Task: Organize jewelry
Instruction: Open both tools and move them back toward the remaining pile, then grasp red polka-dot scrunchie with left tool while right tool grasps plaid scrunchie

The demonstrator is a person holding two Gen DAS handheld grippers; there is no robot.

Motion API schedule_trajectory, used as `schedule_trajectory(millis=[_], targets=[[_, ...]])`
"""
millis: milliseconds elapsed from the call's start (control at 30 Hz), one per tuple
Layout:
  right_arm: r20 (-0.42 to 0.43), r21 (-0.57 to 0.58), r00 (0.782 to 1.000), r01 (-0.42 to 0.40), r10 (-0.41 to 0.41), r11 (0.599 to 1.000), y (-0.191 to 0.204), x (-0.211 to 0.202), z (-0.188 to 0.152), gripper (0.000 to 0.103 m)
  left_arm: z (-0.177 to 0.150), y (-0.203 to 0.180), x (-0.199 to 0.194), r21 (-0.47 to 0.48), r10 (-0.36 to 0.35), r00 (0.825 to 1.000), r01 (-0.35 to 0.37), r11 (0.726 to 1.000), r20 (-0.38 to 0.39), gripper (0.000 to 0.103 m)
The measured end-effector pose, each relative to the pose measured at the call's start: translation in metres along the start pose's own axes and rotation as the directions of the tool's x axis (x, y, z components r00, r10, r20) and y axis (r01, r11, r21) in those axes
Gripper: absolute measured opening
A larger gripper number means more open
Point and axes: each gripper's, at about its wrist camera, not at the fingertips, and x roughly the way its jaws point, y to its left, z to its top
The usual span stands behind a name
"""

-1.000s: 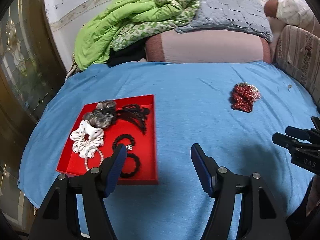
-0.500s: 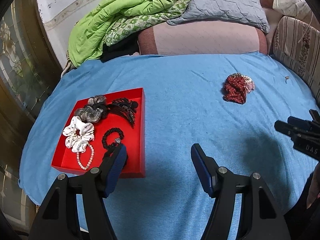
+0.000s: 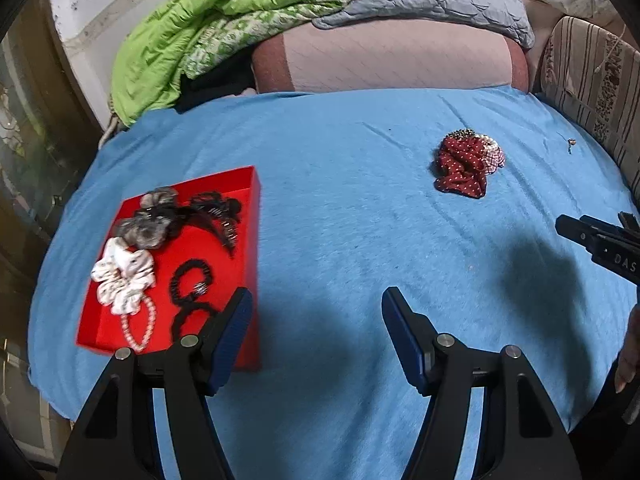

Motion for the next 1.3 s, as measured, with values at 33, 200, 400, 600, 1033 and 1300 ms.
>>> schedule_trajectory(millis=[33, 200, 400, 600, 1033, 1300], targets=[[0.002, 0.012, 1.0, 0.0, 0.0, 1.0, -0.004, 0.003, 0.004, 0.064, 0.004, -0.002, 0.003, -0.002, -0.011, 1.0, 0.011, 1.0, -0.004, 0.066], [0.032, 0.063, 0.999, -0.036, 0.034, 0.997, -0.024, 0.022, 0.029, 0.064, 0.027, -0.021, 0.027, -0.002, -0.098, 0.995, 0.098, 0.995, -0.023, 0.066], [0.037, 0.014, 0.998, -0.043, 0.042, 0.999, -0.026, 0.057, 0.064, 0.054, 0.056, -0.05, 0.074, -0.018, -0.177, 0.981, 0.177, 0.984, -0.076, 0.066], [-0.008, 0.005, 0.997, -0.076, 0.076, 0.997, -0.032, 0.102, 0.081, 0.049, 0.085, -0.074, 0.118, -0.052, -0.237, 0.967, 0.233, 0.971, -0.089, 0.066], [-0.023, 0.033, 0.985, -0.169, 0.17, 0.985, -0.038, 0.145, 0.095, 0.039, 0.12, -0.113, 0.175, -0.116, -0.389, 0.911, 0.376, 0.919, -0.133, 0.031], [-0.049, 0.136, 0.965, -0.248, 0.257, 0.959, -0.041, 0.128, 0.092, 0.004, 0.105, -0.096, 0.143, -0.102, -0.366, 0.922, 0.355, 0.929, -0.128, 0.01]])
